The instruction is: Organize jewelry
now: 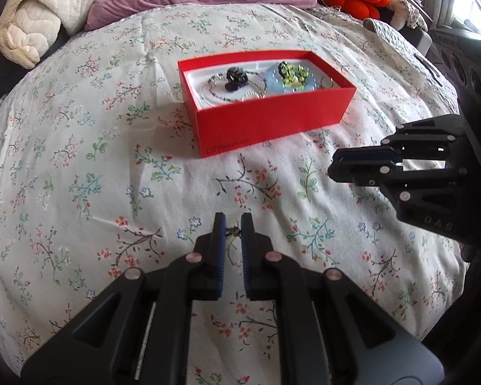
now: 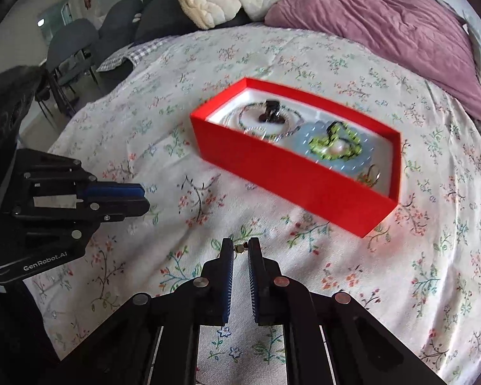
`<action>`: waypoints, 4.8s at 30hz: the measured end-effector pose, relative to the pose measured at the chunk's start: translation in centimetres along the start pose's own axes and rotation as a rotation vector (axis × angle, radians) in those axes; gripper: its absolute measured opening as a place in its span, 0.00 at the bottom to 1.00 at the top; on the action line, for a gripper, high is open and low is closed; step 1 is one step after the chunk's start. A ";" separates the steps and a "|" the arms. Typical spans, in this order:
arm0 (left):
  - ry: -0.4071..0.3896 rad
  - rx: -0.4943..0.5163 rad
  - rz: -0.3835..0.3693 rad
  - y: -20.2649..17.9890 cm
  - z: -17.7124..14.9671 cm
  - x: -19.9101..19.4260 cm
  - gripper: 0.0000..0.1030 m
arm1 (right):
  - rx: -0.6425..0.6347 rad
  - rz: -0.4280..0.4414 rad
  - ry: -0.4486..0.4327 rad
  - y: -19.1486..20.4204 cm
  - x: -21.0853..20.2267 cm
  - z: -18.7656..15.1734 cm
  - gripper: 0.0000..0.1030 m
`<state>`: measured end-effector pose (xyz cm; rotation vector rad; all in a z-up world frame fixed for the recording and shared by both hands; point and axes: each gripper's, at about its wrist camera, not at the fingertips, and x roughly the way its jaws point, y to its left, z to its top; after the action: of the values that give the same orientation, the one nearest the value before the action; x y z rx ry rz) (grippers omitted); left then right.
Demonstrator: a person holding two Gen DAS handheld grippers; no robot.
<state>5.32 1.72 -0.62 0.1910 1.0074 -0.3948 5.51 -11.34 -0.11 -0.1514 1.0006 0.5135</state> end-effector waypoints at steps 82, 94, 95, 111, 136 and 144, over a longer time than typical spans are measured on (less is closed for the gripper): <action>0.030 -0.329 0.213 -1.8 1.6 -1.8 0.99 | 0.361 -0.245 -0.034 -5.6 -6.5 -0.8 1.00; 0.048 -0.327 0.206 -2.9 0.8 -1.5 0.99 | 0.331 -0.289 0.015 -4.3 -6.3 -1.7 1.00; 0.050 -0.326 0.207 -2.9 0.8 -1.5 0.99 | 0.334 -0.292 0.017 -4.4 -6.2 -1.7 1.00; 0.067 -0.318 0.218 -3.0 0.7 -1.1 0.99 | 0.348 -0.310 0.037 -4.9 -5.5 -2.0 1.00; 0.075 -0.317 0.216 -3.1 0.8 -1.1 0.99 | 0.371 -0.318 0.046 -5.5 -5.2 -2.1 1.00; 0.077 -0.314 0.215 -3.2 0.8 -1.0 0.99 | 0.371 -0.326 0.045 -5.5 -5.2 -2.2 1.00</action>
<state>4.15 -1.22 0.71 0.0305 1.0980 -0.0310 4.22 -18.69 2.50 0.0075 1.0735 0.0235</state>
